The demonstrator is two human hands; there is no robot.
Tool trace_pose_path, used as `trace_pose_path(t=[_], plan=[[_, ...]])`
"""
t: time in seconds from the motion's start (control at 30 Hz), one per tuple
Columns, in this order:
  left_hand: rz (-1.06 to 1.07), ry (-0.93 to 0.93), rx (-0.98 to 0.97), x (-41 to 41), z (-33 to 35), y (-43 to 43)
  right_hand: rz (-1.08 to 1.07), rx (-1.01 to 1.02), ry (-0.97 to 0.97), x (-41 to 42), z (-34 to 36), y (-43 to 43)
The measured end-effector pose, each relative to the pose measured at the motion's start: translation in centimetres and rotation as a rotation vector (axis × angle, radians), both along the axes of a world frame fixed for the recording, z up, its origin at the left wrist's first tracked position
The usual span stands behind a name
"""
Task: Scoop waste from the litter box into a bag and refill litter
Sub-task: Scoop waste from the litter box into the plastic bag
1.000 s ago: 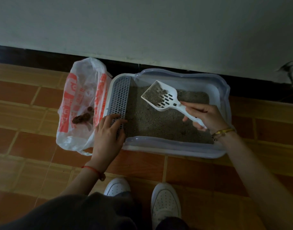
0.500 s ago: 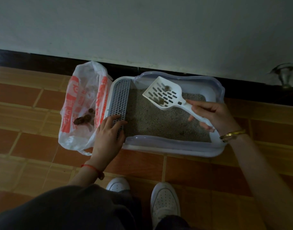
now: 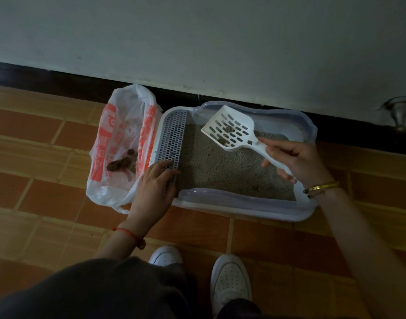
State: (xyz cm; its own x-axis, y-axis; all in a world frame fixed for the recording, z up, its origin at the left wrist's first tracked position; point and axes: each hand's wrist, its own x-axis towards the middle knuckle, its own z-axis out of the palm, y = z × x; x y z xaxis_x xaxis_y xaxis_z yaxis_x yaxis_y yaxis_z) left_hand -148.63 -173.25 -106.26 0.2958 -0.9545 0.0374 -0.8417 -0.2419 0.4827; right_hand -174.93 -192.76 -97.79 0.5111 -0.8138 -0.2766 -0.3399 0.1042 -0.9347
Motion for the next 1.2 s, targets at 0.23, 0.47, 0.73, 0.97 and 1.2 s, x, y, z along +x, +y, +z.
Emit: trace_pose_path(t=[0.23,0.47,0.73,0.97,1.2], plan=[[0.034,0.061,-0.053,0.7,1.2,0.6,0.01,-0.085,-0.057,3.9,1.6,-0.7],[0.07,0.102,-0.079,1.5,1.1,1.9,0.181,-0.158,-0.049,9.9,0.9,0.7],[0.156,0.115,-0.034,2.2,0.8,4.4,0.364,-0.241,-0.024,15.7,-1.5,4.9],[0.22,0.096,-0.019,2.6,1.1,5.8,0.618,-0.923,0.115,19.6,-1.6,5.3],[0.227,0.082,-0.001,2.3,0.8,6.0,0.828,-1.499,0.305,20.3,-2.4,5.4]])
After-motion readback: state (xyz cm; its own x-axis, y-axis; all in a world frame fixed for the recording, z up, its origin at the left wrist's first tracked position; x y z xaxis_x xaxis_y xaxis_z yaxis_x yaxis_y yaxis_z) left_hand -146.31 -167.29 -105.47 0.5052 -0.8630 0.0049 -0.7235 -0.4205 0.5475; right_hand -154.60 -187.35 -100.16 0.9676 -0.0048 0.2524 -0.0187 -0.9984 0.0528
